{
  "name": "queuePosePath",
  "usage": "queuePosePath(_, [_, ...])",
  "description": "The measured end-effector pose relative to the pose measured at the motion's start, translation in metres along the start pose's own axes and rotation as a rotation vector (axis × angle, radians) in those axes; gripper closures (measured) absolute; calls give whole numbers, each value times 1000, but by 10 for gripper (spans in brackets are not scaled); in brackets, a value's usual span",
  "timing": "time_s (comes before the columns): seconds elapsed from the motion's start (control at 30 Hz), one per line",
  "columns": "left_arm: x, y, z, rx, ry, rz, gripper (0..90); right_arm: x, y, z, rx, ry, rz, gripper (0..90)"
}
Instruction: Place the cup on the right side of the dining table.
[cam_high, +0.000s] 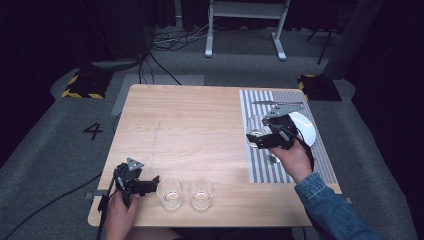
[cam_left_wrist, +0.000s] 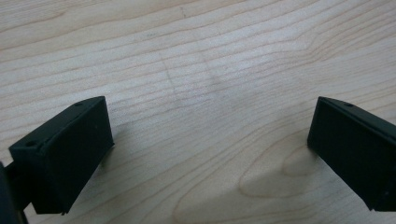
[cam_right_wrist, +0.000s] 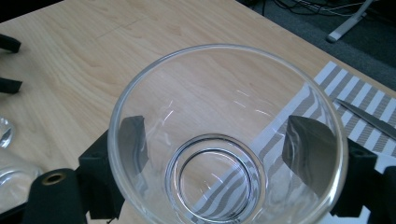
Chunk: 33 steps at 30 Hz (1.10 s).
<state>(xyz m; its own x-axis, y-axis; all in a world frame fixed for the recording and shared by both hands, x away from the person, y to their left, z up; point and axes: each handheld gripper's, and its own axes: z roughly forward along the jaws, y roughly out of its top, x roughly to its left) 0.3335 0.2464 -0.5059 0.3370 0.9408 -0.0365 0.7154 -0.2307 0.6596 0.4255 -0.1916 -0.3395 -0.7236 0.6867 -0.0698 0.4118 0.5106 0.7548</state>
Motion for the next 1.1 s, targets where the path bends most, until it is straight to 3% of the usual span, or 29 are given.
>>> queuePosePath(0.5, [0, 0, 0, 0, 0, 1, 3, -43, 36, 22, 24, -87, 43, 194])
queuePosePath(0.6, [0, 0, 0, 0, 0, 1, 3, -53, 42, 28, 29, -98, 69, 194])
queuePosePath(1.1, [0, 0, 0, 0, 1, 1, 3, -99, 65, 71, 68, -161, 142, 194])
